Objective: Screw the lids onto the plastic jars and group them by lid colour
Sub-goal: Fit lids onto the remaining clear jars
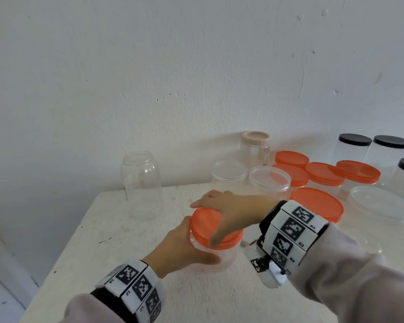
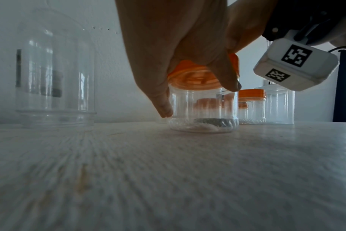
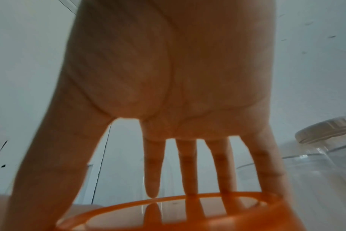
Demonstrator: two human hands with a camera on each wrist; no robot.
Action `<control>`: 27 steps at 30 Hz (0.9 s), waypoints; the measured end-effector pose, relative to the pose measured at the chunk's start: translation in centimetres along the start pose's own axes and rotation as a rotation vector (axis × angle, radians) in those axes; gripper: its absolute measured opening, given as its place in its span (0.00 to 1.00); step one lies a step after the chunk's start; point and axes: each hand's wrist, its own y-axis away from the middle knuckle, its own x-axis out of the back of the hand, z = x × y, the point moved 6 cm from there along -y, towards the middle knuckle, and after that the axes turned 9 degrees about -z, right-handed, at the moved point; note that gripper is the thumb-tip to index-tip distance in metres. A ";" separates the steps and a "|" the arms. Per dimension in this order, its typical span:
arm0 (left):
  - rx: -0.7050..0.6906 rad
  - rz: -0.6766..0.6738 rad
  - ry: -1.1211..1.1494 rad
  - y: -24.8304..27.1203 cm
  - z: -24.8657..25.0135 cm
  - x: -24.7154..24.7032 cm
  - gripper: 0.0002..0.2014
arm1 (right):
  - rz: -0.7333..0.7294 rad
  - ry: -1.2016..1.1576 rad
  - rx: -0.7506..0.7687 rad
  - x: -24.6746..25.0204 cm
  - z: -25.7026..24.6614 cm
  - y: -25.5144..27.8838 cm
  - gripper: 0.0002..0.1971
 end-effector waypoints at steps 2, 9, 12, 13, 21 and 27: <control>-0.003 -0.001 -0.002 0.0 0.0 0.0 0.48 | 0.012 0.008 0.001 -0.1 0.0 -0.1 0.42; -0.020 0.002 0.035 0.0 -0.1 -0.1 0.45 | 0.097 -0.028 -0.155 -0.6 1.0 -0.3 0.51; -0.015 0.008 0.022 -0.1 -0.1 -0.1 0.44 | 0.021 -0.054 -0.078 -0.6 0.9 0.1 0.53; -0.014 0.008 0.017 -0.2 -0.1 -0.1 0.44 | 0.018 -0.069 -0.054 -0.5 0.9 0.3 0.53; -0.038 0.004 0.033 -0.1 -0.1 -0.1 0.45 | 0.149 -0.118 -0.109 -1.5 1.3 -0.1 0.50; -0.021 0.003 0.027 0.0 0.0 -0.1 0.46 | 0.072 -0.179 -0.028 -1.7 1.5 0.1 0.53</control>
